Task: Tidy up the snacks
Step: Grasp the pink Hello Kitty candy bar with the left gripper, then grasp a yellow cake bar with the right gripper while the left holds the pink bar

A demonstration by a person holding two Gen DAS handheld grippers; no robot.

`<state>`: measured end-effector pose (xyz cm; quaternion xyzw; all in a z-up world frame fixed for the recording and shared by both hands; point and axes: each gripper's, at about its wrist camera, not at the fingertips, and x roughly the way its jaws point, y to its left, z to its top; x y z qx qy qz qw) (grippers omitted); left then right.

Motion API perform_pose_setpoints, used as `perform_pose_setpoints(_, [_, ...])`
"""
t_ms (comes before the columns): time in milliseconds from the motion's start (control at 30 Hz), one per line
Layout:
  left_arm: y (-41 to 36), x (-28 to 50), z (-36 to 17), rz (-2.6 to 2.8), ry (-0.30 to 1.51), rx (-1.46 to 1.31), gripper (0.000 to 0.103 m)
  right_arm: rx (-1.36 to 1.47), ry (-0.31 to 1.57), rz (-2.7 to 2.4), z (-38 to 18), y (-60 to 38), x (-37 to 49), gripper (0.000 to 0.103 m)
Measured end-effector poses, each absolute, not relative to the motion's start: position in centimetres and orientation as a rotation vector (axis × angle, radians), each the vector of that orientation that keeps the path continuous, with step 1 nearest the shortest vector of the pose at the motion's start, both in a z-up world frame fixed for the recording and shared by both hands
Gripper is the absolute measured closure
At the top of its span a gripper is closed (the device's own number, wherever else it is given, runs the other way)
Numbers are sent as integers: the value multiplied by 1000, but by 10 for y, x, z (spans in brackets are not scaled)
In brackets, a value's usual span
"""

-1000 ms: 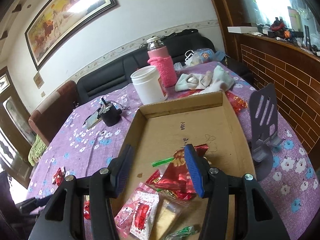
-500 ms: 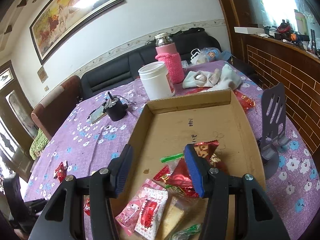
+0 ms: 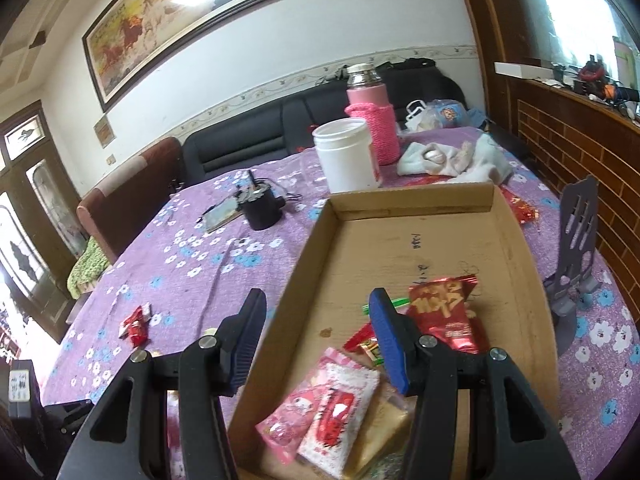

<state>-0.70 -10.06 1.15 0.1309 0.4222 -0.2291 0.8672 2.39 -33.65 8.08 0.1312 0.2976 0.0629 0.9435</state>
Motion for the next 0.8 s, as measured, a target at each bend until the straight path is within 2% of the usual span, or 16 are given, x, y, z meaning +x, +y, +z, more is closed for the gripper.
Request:
perform_pose_setpoints(33, [-93, -5, 12, -427, 877, 264, 74, 268, 609, 143, 81, -334, 23, 50])
perform_pose_setpoints(133, [-59, 4, 11, -257, 857, 199, 74, 242, 622, 228, 82, -316, 21, 50])
perform_pose_setpoints(300, [1, 21, 9, -133, 859, -77, 73, 164, 709, 456, 73, -262, 19, 49])
perform_pose_setpoints(567, [2, 24, 5, -143, 855, -97, 72, 100, 915, 572, 63, -177, 58, 49])
perform_pose_setpoints(800, [4, 20, 8, -158, 854, -101, 70, 75, 1043, 522, 32, -150, 96, 49])
